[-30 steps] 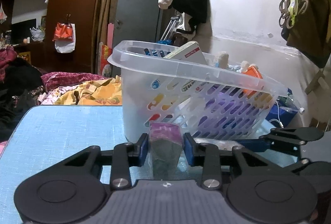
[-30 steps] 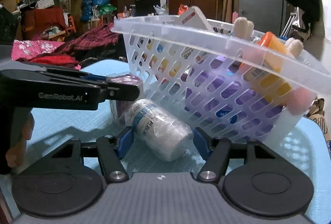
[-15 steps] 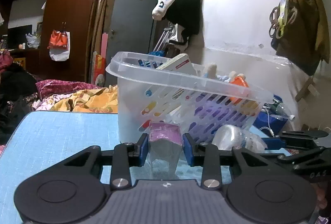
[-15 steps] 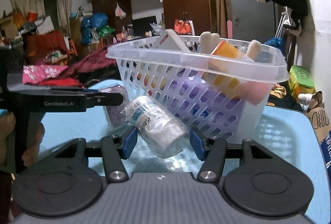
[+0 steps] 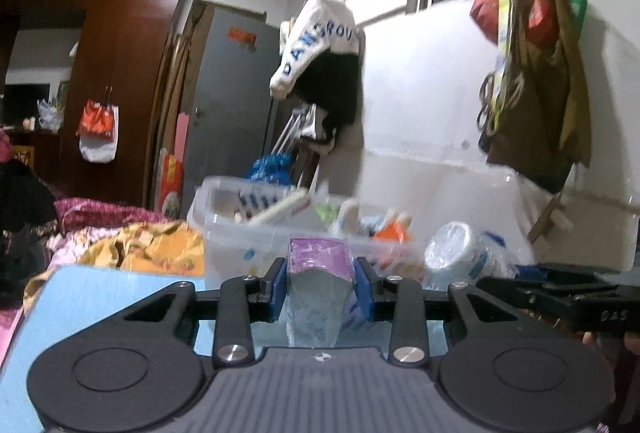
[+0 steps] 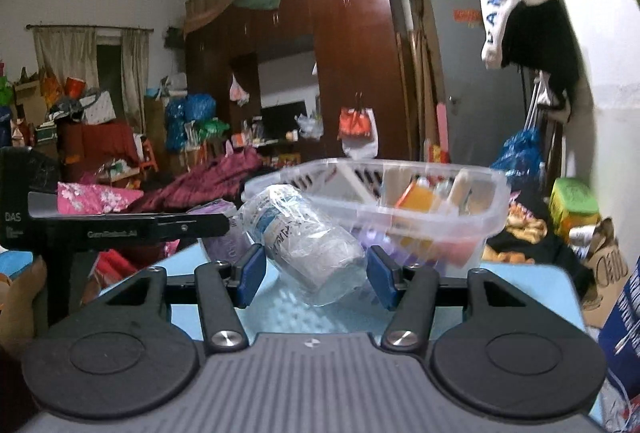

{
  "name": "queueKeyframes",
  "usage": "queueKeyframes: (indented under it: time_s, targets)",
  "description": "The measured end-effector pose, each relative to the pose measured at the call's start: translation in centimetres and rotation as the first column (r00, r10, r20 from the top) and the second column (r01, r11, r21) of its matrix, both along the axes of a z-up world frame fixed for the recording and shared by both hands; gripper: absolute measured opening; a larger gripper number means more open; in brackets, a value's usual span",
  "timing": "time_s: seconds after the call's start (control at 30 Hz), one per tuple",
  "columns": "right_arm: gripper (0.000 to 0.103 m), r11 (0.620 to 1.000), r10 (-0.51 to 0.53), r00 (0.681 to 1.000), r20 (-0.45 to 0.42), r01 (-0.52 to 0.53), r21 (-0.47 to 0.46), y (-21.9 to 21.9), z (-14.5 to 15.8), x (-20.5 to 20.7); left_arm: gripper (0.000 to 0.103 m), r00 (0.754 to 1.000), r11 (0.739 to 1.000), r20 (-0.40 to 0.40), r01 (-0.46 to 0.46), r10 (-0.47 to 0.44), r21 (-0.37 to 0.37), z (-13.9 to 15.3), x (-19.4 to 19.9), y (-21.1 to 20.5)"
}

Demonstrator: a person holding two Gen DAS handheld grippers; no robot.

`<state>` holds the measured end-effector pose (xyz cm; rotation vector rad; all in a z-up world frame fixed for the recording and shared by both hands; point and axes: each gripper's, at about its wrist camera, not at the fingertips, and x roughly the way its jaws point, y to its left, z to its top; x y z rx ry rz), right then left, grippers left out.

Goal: Organize objects
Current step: 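Grasp the white bottle with the right tool while the left tool grasps a pink-capped item, then drop the white bottle into the basket while the left tool releases the pink-capped item inside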

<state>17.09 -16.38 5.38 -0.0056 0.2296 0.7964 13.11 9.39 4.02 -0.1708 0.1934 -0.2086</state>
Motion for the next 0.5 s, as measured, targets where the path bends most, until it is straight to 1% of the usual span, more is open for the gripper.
queueKeyframes:
  time_s: [0.13, 0.23, 0.37, 0.43, 0.5]
  targets:
    - [0.059, 1.000, -0.022, 0.999, 0.024, 0.022, 0.012, -0.3, 1.4, 0.6, 0.039, 0.999, 1.000, 0.038, 0.008, -0.008, -0.008, 2.5, 0.1, -0.2]
    - [0.059, 0.999, -0.041, 0.999, 0.035, 0.041, 0.016, 0.0, 2.8, 1.5, 0.039, 0.998, 1.000, 0.058, 0.013, -0.012, -0.018, 5.1, 1.1, -0.1]
    - [0.059, 0.996, -0.087, 0.996, 0.030, 0.087, 0.021, 0.4, 5.0, 3.8, 0.039, 0.997, 1.000, 0.071, -0.013, 0.013, -0.002, 8.6, 3.9, -0.5]
    - [0.059, 0.993, -0.117, 0.993, 0.020, 0.117, 0.011, 1.1, 5.9, 5.5, 0.039, 0.996, 0.999, 0.070, -0.050, 0.049, 0.011, 9.8, 5.7, -0.6]
    - [0.059, 0.988, -0.153, 0.988, 0.012, 0.154, -0.023, 1.8, 6.1, 7.1, 0.039, 0.995, 0.997, 0.058, -0.077, 0.076, 0.021, 10.4, 8.0, -0.7]
